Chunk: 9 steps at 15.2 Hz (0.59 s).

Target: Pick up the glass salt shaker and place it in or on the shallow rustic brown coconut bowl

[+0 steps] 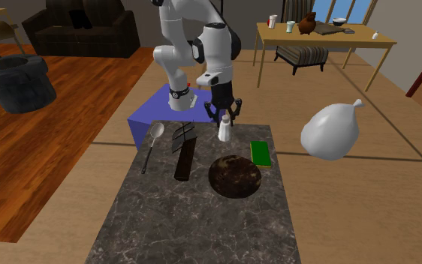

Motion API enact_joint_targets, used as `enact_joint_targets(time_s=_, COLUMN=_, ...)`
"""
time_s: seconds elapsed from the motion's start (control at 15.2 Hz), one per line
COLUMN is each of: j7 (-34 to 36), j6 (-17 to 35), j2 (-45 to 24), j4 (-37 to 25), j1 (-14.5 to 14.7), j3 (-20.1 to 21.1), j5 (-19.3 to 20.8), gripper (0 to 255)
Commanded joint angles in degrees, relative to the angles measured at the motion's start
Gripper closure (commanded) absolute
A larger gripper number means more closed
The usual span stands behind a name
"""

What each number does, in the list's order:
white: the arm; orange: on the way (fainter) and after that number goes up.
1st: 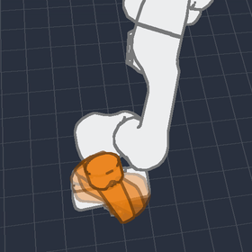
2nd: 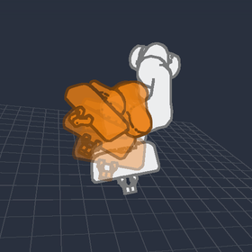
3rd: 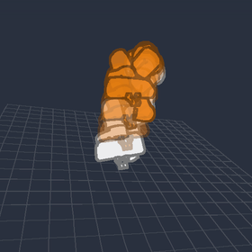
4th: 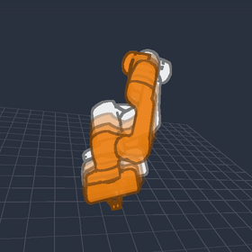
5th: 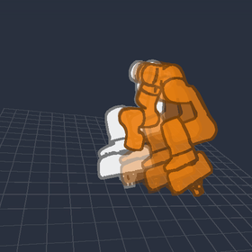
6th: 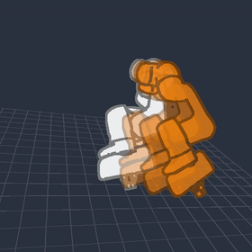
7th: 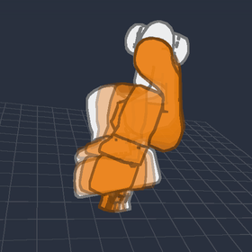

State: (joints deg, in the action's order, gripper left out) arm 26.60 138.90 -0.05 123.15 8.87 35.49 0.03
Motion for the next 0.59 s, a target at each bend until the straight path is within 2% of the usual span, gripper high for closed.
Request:
enact_joint_targets(time_s=0.0, j7=-0.61, j6=-1.59, j2=0.92, j4=-0.82, j1=-0.07, j3=-0.07, j5=-0.84, gripper=255)
enact_joint_targets(time_s=0.26, j7=-1.23, j6=-3.93, j2=2.03, j4=-2.25, j1=-0.12, j3=-0.19, j5=-1.74, gripper=255)
enact_joint_targets(time_s=0.53, j7=2.87, j6=-7.07, j2=-8.23, j4=-13.67, j1=0.53, j3=-0.19, j5=6.13, gripper=255)
